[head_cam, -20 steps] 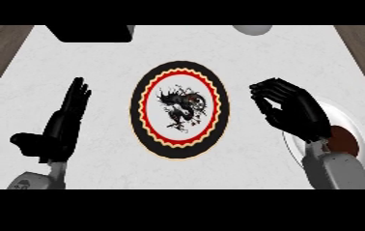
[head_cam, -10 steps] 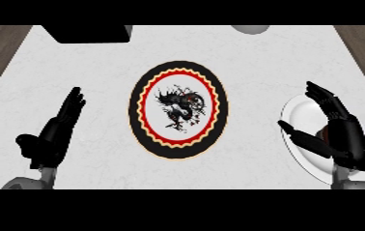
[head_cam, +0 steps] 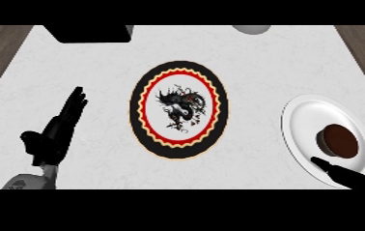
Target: Pick the cupcake from the plate and place it in the plate
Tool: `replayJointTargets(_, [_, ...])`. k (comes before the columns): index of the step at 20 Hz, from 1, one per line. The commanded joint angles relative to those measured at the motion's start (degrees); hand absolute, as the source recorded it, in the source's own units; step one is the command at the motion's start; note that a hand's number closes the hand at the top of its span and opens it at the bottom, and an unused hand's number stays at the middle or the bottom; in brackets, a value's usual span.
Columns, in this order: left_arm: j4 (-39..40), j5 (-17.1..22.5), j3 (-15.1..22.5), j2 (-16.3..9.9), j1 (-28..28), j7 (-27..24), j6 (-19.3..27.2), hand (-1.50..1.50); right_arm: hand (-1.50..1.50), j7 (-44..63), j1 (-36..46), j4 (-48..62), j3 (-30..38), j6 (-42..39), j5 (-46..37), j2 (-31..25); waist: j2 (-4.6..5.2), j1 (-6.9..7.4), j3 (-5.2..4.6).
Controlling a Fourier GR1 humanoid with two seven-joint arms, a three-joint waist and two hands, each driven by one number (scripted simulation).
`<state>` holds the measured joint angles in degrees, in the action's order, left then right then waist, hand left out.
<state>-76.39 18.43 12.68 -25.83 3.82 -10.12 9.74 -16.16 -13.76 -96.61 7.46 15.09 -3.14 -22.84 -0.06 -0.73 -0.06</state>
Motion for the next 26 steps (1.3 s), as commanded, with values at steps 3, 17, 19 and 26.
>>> replayJointTargets(3, [1.7,-1.0,-0.8,0.3,0.3,-0.9,-0.5,0.0,-1.5,13.8,-6.4,-6.1,0.1,-3.3,-7.9,-9.6,0.09,0.09,-0.1])
replayJointTargets(17, [5.4,-2.2,-4.6,1.7,4.3,-0.2,-4.8,0.0,-1.5,35.8,-2.5,-6.6,-3.4,-18.1,-15.0,-14.4,0.14,0.63,0.04])
replayJointTargets(19, [1.1,-5.2,-2.9,4.3,-0.3,-0.3,-2.2,0.0,-1.5,37.3,-3.1,-8.7,-1.8,-20.3,-15.1,-13.0,0.03,0.71,0.06])
replayJointTargets(26, [3.5,-6.2,-5.7,5.1,1.7,0.6,-4.6,0.0,-1.5,38.5,3.4,-0.3,-1.2,-27.1,-18.8,-14.0,0.08,0.72,0.06])
